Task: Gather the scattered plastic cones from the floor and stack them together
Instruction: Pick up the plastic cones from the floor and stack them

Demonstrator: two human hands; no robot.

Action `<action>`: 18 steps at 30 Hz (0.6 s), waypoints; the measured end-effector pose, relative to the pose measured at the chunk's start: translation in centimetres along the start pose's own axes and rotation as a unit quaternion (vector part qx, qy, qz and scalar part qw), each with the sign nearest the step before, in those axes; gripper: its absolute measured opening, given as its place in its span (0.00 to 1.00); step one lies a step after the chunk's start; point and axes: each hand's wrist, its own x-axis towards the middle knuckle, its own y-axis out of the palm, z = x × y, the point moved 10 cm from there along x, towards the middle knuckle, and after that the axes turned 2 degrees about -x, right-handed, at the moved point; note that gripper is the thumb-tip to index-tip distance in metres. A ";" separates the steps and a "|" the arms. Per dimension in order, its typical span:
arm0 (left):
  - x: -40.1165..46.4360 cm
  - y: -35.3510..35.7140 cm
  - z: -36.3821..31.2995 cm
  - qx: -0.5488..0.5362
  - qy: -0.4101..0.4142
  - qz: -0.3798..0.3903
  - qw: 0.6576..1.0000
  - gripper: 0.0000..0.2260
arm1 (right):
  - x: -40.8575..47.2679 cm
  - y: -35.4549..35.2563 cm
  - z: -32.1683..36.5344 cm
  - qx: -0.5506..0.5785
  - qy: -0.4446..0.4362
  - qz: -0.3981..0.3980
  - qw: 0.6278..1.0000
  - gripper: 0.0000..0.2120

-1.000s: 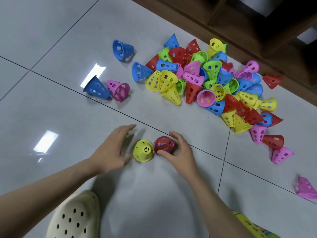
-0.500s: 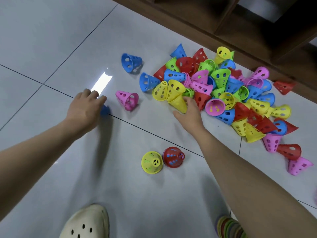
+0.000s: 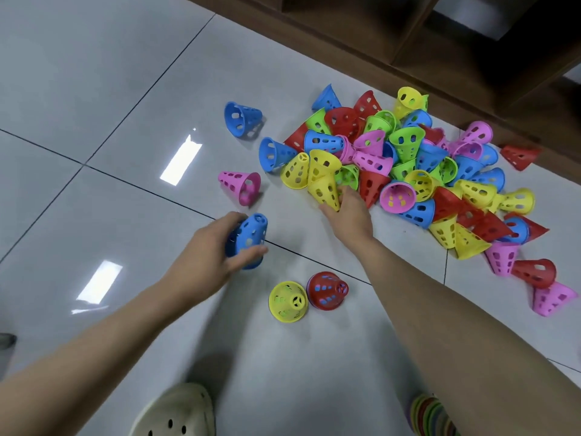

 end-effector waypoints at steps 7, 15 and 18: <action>-4.2 4.9 -4.7 -0.113 0.077 0.076 0.988 0.16 | -5.0 -3.8 1.0 0.069 -0.023 -0.049 0.996 0.16; -5.2 11.3 -1.2 0.101 0.201 0.156 0.962 0.19 | -14.3 -10.1 -1.9 0.155 0.065 -0.130 0.977 0.10; -5.4 11.7 0.4 0.094 0.190 0.157 0.965 0.21 | -17.4 -11.5 -2.0 0.175 0.067 -0.127 0.974 0.13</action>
